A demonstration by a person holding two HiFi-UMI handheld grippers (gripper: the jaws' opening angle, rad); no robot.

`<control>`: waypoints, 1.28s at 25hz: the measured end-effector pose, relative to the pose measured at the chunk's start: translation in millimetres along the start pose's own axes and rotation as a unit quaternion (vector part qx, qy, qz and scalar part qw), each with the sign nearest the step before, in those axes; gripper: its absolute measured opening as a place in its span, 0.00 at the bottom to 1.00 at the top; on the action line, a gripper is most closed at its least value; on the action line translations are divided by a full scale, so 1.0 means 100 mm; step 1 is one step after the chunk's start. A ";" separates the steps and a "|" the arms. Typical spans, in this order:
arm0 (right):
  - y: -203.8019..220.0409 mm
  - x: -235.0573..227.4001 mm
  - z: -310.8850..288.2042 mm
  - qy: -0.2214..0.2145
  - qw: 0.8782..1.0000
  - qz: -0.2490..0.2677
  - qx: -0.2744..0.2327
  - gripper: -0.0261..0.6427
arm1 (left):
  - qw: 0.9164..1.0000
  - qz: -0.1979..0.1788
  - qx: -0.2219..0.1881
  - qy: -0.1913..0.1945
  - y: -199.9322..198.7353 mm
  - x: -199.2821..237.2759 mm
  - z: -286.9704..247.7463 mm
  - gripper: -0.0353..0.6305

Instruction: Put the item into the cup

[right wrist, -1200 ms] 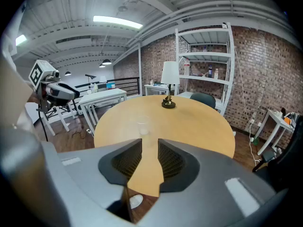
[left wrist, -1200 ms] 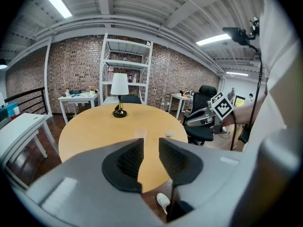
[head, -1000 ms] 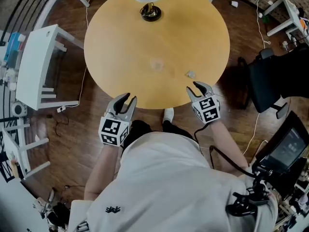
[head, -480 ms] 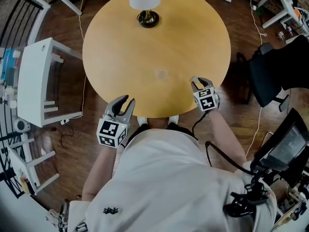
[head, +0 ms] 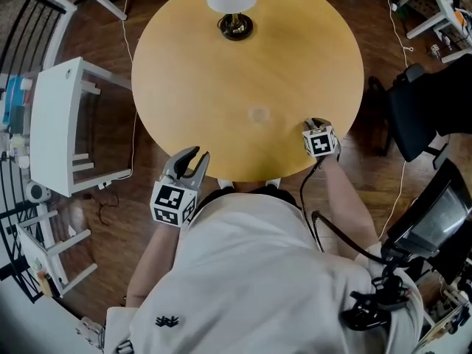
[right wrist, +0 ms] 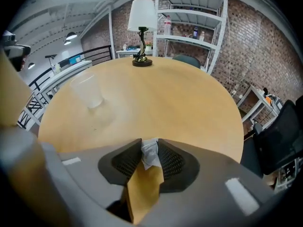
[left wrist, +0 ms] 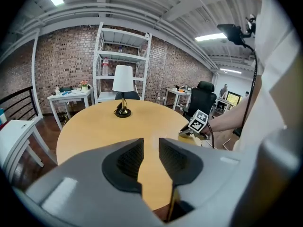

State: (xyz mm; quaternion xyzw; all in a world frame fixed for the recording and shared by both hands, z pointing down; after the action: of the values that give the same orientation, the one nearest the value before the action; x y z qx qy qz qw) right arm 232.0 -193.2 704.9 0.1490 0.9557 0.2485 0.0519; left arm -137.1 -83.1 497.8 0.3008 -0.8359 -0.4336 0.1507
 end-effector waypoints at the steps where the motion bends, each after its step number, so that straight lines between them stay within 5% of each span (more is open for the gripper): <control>1: 0.02 0.01 0.00 0.000 1.000 -0.004 -0.001 0.19 | 1.000 0.000 -0.001 0.000 0.00 0.03 -0.01 0.18; 15: -0.39 0.36 0.49 -0.012 0.998 0.018 -0.065 0.13 | 0.999 -0.007 -0.029 0.017 0.01 0.13 -0.15 0.18; 32: -1.09 1.51 0.85 -0.105 0.978 0.132 -0.124 0.13 | 0.999 0.030 -0.038 -0.020 0.33 0.21 0.19 0.18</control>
State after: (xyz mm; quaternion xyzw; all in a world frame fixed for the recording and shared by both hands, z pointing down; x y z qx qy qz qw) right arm 74.6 -197.7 573.6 0.2913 0.8785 0.3529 0.1373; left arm -175.0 -69.7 513.4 0.2613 -0.8304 -0.4662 0.1578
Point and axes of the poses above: the fingertips, and each gripper's own axes: z backward along the fingers, x to its left, y out of its underside, the point moved 6 cm from there along z, backward along the fingers, and after that the axes turned 10 degrees about -z, right-handed, at the moved point
